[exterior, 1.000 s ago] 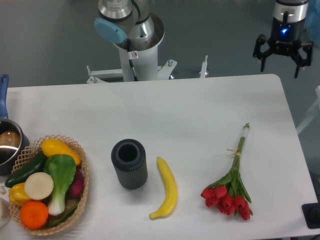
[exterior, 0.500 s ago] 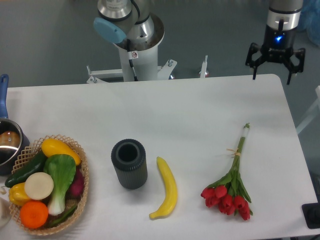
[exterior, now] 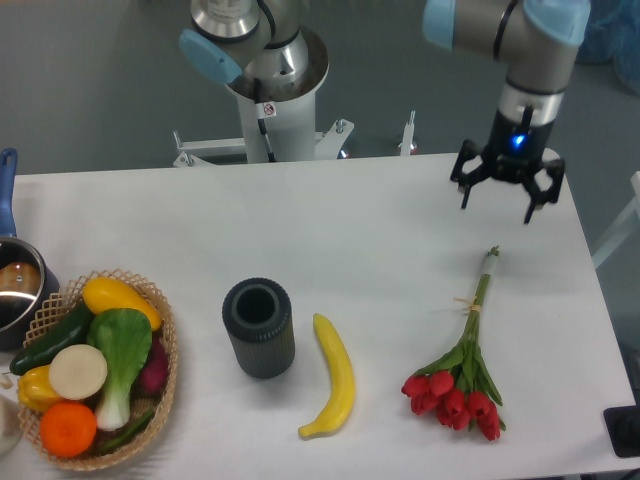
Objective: Pick up the flowers from the table
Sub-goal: 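Move the open gripper down over the red tulip bouquet's stems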
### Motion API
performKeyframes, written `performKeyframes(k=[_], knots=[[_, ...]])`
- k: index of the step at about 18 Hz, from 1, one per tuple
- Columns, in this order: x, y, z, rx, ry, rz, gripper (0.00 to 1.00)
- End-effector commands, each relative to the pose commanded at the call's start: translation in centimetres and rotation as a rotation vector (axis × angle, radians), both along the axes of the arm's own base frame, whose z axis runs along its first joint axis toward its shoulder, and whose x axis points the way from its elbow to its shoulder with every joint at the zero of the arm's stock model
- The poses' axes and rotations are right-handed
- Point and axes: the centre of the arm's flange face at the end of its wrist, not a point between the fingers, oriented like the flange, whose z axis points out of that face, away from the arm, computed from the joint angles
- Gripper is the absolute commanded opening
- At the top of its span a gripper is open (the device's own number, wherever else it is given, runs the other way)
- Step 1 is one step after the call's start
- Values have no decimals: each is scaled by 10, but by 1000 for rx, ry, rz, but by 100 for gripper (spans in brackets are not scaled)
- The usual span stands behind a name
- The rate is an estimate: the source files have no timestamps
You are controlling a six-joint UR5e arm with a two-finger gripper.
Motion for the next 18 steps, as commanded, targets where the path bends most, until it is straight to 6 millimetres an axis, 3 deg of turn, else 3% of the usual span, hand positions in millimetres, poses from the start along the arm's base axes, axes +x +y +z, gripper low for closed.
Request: performKeyframes(k=[4, 6, 10, 18], knots=[[-39, 41, -24, 28, -29, 20, 100], [-39, 63, -47, 44, -61, -10, 100], [-49, 78, -80, 45, -57, -27, 100], [-49, 90, -103, 38, -79, -37, 100]])
